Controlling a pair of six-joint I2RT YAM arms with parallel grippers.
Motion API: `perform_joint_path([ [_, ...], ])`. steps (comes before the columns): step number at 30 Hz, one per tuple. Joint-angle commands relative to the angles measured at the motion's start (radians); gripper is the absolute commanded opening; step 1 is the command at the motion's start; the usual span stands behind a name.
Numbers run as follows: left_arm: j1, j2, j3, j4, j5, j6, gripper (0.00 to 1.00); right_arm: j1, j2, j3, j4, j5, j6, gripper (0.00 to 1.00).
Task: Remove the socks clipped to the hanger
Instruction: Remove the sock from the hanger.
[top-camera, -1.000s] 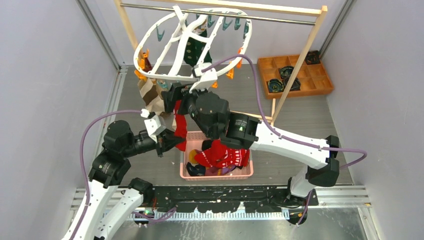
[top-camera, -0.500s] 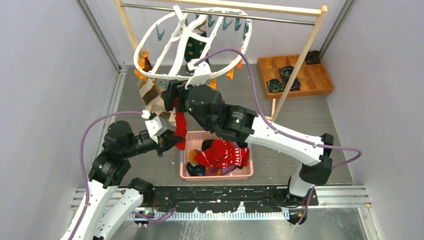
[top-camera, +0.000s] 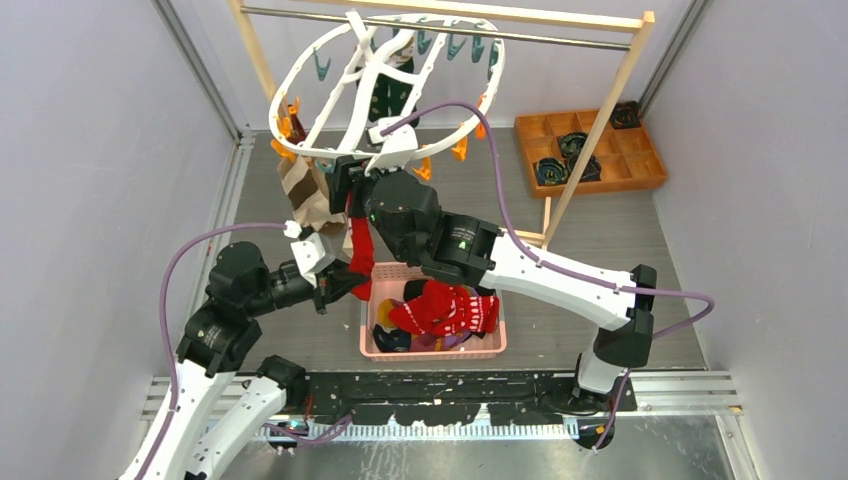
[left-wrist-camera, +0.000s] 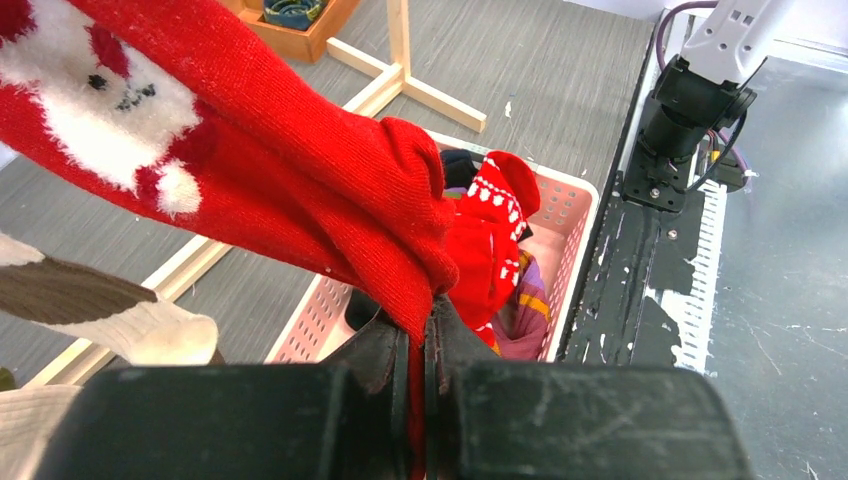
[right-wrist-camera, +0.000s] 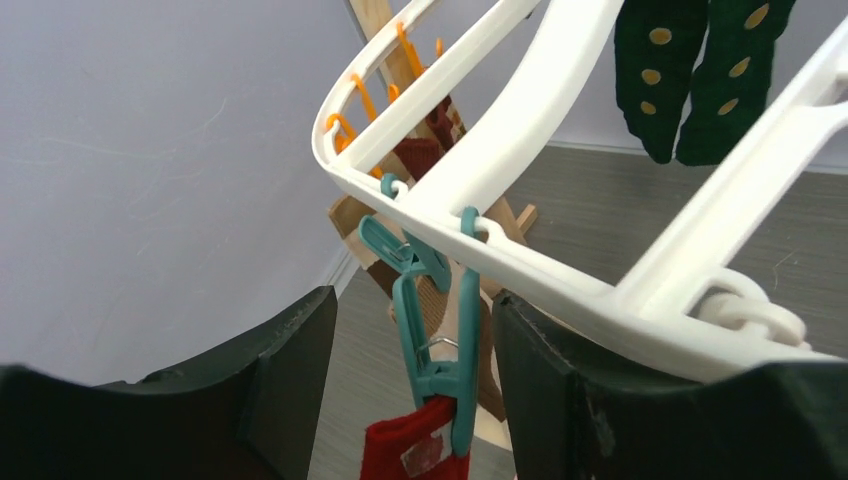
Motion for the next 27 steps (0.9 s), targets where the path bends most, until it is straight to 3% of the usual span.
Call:
perform_joint_path([
  [1, -0.010, -0.008, 0.035, -0.003, 0.010, -0.008, 0.00, -0.006, 0.017, 0.025, 0.101, 0.055, -0.089, 0.63],
  [9, -0.011, -0.004, 0.050, -0.003, 0.006, -0.013, 0.00, -0.009, 0.029, 0.024, 0.143, 0.053, -0.126, 0.47],
  [19, -0.013, -0.022, 0.031, -0.058, 0.010, 0.034, 0.00, -0.034, -0.018, -0.010, 0.160, -0.023, -0.064, 0.02],
  [25, -0.013, -0.056, -0.014, -0.125, 0.053, 0.126, 0.00, -0.041, -0.066, -0.071, 0.155, -0.088, -0.004, 0.03],
  [27, -0.013, -0.059, -0.028, -0.144, 0.083, 0.171, 0.00, -0.042, -0.093, -0.108, 0.157, -0.113, 0.015, 0.14],
])
